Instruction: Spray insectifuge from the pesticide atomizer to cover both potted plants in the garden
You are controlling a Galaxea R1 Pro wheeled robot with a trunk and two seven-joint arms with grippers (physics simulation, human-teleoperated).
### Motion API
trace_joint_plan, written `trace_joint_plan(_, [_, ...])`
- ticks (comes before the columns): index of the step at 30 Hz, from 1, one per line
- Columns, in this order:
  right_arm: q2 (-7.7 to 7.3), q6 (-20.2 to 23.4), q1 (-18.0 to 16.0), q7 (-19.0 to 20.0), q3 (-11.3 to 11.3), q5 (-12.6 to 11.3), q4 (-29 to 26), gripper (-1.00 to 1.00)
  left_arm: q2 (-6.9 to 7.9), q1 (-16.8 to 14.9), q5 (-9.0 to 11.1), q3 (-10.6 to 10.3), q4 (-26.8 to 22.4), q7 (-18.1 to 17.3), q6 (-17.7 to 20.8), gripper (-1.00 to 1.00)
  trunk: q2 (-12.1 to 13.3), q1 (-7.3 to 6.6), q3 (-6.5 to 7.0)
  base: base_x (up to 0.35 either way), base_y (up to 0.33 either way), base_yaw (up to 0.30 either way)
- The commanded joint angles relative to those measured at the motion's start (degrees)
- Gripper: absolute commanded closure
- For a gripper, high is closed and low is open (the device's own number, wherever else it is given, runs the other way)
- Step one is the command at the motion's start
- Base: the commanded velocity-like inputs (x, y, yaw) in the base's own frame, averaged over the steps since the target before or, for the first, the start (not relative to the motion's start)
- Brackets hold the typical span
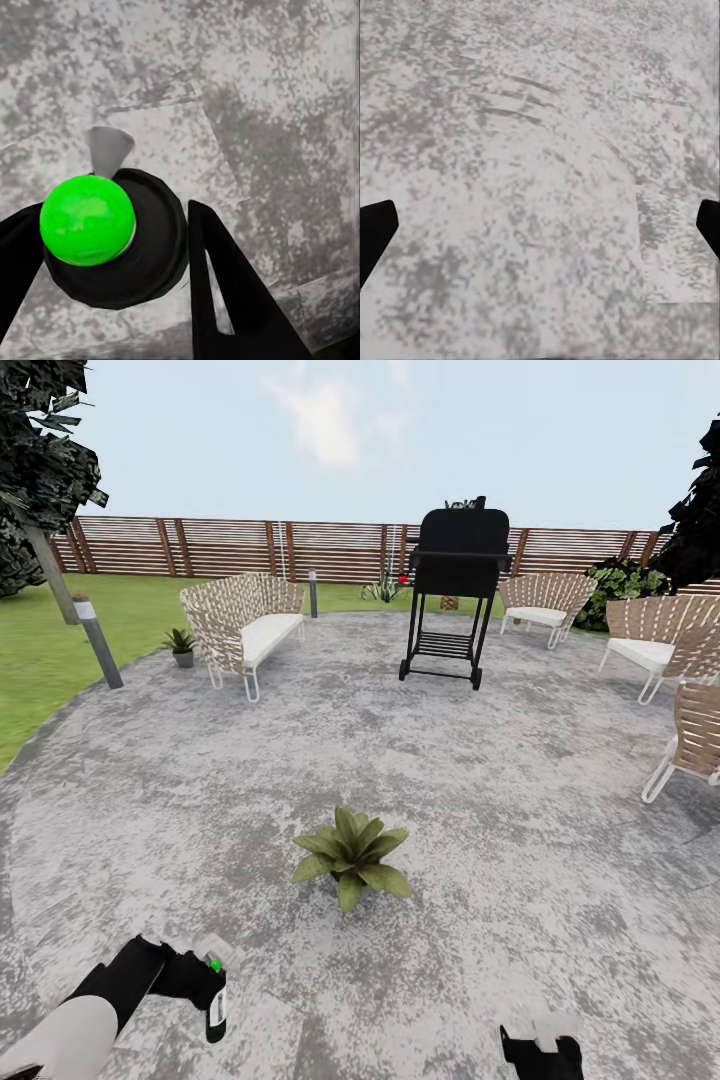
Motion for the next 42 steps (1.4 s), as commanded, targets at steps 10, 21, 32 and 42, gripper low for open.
trace_joint_plan(10, [0.18, -0.1, 0.1, 0.1, -0.7, -3.6, 0.3, -1.0, -0.4, -2.4, -0.9, -0.3, -6.7, -8.2, 21.3, 1.0, 0.0, -0.01, -0.05, 0.148, -0.058, 0.0])
trace_joint_plan(21, [0.23, -0.1, 0.2, 0.2, -0.7, -3.4, 0.2, -1.0, -0.4, -2.3, -1.0, -0.3, -6.9, -8.1, 21.4, 1.0, 0.0, -0.01, -0.05, 0.189, -0.267, 0.0])
trace_joint_plan(32, [0.51, -0.1, 0.2, 0.3, -0.7, -3.5, 0.3, -1.0, -0.39, -2.3, -1.0, -0.4, -6.9, -8.1, 21.5, 1.0, 0.0, -0.01, -0.05, 0.182, -0.276, 0.0])
trace_joint_plan(42, [0.54, -0.1, 0.4, 0.0, -0.7, -3.4, 0.3, -1.0, 0.17, -2.3, -2.0, -10.0, -6.9, -11.5, 22.6, 1.0, 0.0, -0.01, -0.05, -0.001, 0.0, -0.051])
